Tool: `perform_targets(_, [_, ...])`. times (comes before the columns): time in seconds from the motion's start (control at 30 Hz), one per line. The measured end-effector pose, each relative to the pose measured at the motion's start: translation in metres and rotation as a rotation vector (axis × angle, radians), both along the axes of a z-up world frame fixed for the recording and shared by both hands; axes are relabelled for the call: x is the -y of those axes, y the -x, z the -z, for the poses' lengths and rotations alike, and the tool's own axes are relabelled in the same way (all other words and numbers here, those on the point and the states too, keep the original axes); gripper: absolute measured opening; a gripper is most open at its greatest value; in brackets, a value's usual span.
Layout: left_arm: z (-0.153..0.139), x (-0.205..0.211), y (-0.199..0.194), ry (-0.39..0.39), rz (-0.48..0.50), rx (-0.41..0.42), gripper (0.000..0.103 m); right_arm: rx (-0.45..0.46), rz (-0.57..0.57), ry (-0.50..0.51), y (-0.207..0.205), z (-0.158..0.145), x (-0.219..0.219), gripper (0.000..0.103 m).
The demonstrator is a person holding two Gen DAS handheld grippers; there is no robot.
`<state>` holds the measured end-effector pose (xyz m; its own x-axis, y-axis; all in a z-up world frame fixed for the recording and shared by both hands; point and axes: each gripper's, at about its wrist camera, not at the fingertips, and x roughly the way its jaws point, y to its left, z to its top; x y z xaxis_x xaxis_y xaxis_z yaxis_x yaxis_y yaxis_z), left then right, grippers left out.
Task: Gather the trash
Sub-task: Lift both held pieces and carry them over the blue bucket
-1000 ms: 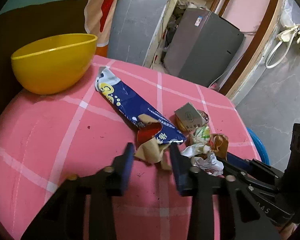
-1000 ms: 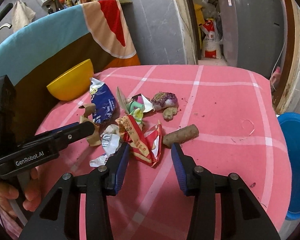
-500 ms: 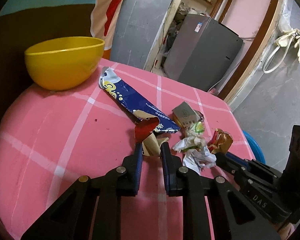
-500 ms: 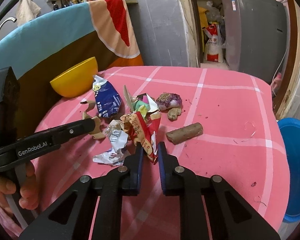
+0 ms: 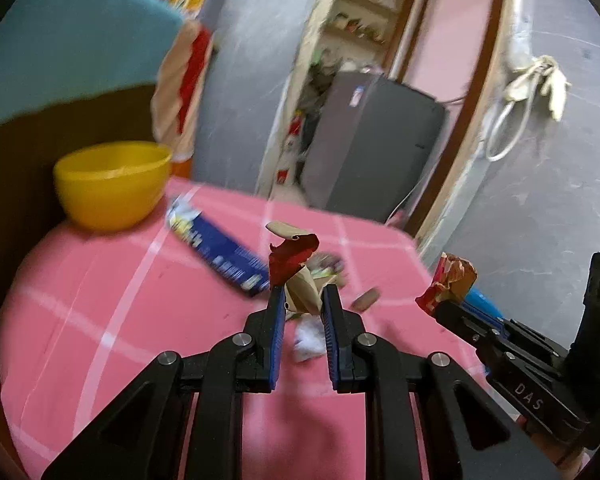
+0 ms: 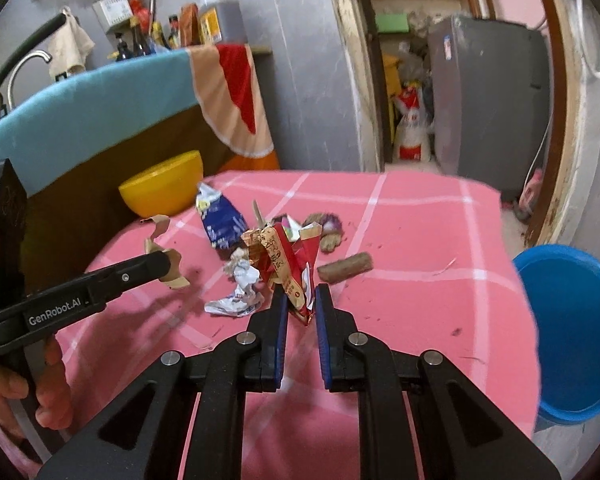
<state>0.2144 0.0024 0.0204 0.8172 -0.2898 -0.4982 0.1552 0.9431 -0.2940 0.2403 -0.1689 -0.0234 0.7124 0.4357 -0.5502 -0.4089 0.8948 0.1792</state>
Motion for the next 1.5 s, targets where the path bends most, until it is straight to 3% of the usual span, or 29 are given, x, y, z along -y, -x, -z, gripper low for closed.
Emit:
perform_targets(0.47, [-0.061, 0.089, 0.003, -0.028, 0.143, 0.293, 0.015, 0.330, 0.198, 0.000, 0.036, -0.068, 0.062, 0.012])
perform_targets(0.8, [-0.074, 0.159, -0.015, -0.030, 0.297, 0.334, 0.016, 0.438, 0.351, 0.032, 0.045, -0.092, 0.123, 0.012])
perform_targets(1.03, [-0.065, 0.206, -0.040, -0.019, 0.379, 0.234, 0.016, 0.395, 0.467, 0.045, 0.041, -0.081, 0.168, 0.012])
perform_targets(1.5, [-0.007, 0.257, -0.096, -0.057, 0.410, -0.118, 0.016, 0.119, 0.574, -0.008, 0.019, -0.027, 0.222, 0.013])
